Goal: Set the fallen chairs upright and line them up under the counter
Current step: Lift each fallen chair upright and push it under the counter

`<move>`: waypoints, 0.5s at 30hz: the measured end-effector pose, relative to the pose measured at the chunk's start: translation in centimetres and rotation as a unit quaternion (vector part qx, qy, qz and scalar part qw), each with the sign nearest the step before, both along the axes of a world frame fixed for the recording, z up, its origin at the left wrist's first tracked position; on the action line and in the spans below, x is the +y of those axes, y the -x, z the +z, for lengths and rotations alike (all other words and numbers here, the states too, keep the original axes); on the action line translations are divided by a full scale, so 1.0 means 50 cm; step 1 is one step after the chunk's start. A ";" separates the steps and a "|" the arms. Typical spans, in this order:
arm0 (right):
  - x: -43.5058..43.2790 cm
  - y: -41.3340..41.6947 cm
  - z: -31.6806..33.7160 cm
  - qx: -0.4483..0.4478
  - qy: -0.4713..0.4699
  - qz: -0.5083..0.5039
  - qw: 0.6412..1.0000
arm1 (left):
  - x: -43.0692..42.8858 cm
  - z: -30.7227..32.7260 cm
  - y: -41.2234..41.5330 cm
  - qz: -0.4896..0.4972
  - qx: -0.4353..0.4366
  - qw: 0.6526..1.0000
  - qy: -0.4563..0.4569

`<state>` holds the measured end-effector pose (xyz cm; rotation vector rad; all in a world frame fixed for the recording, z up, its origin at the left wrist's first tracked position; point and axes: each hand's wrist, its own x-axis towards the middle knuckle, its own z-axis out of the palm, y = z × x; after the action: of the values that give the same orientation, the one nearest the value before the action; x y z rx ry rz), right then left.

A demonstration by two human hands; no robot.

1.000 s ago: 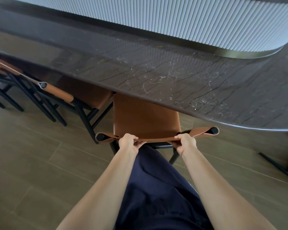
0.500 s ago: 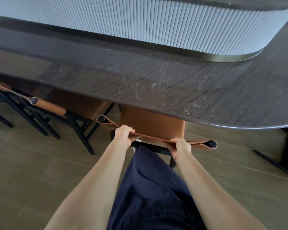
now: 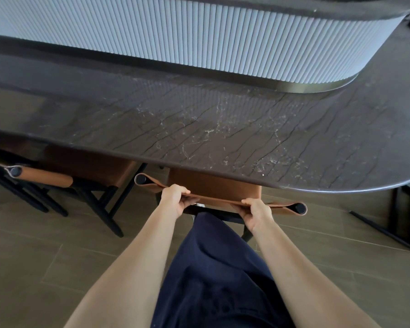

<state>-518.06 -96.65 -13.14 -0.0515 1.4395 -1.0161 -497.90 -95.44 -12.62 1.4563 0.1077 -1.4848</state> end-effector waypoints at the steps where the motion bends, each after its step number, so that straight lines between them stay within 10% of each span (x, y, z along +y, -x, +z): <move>1: -0.006 -0.003 0.000 -0.001 -0.003 0.002 1.000 | -0.004 -0.002 -0.007 -0.006 0.002 1.000 0.003; 15: -0.041 0.001 -0.002 -0.017 -0.043 0.017 0.999 | -0.029 0.013 -0.024 -0.017 0.018 0.999 -0.024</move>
<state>-518.10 -98.68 -13.24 0.0033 1.4451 -0.9234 -496.68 -96.89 -11.98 1.4768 0.1418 -1.5464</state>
